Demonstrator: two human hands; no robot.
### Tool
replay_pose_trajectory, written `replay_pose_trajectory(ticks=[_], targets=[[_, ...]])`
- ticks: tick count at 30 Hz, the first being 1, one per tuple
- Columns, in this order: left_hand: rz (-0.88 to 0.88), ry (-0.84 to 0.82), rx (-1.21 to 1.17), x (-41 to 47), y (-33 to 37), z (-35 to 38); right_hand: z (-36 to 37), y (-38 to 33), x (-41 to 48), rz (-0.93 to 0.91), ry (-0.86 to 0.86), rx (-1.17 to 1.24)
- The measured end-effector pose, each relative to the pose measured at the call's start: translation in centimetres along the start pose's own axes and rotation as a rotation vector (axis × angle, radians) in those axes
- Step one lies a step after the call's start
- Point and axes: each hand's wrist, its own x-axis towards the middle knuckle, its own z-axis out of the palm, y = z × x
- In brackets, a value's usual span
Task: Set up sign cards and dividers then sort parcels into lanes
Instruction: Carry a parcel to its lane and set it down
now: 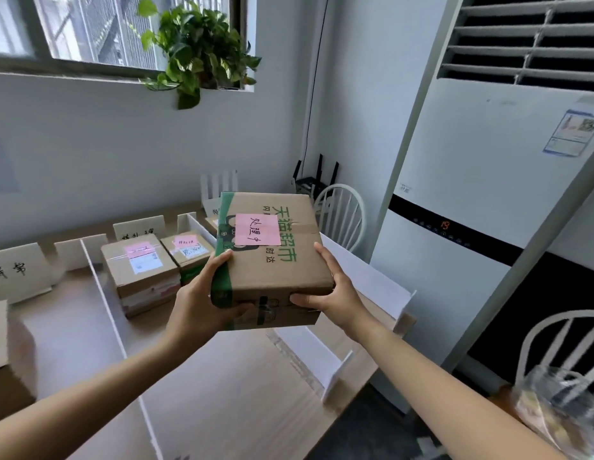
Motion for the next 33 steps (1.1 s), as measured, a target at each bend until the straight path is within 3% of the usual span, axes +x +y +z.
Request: replay_pose_trajectory(ticks=[9,20,33], targets=[[-0.050,0.017,-0.009,3.6,-0.3,3.9,-2.9,2.9,4.9,0.005,0.001,0.055],[-0.138,0.046,-0.050,10.7,-1.6,13.7,-10.6,8.0,14.0,0.009,-0.029,0.042],[-0.345,0.069,0.017,17.2,-5.9,25.1,-17.8,15.9,27.0,0.175,-0.284,-0.007]])
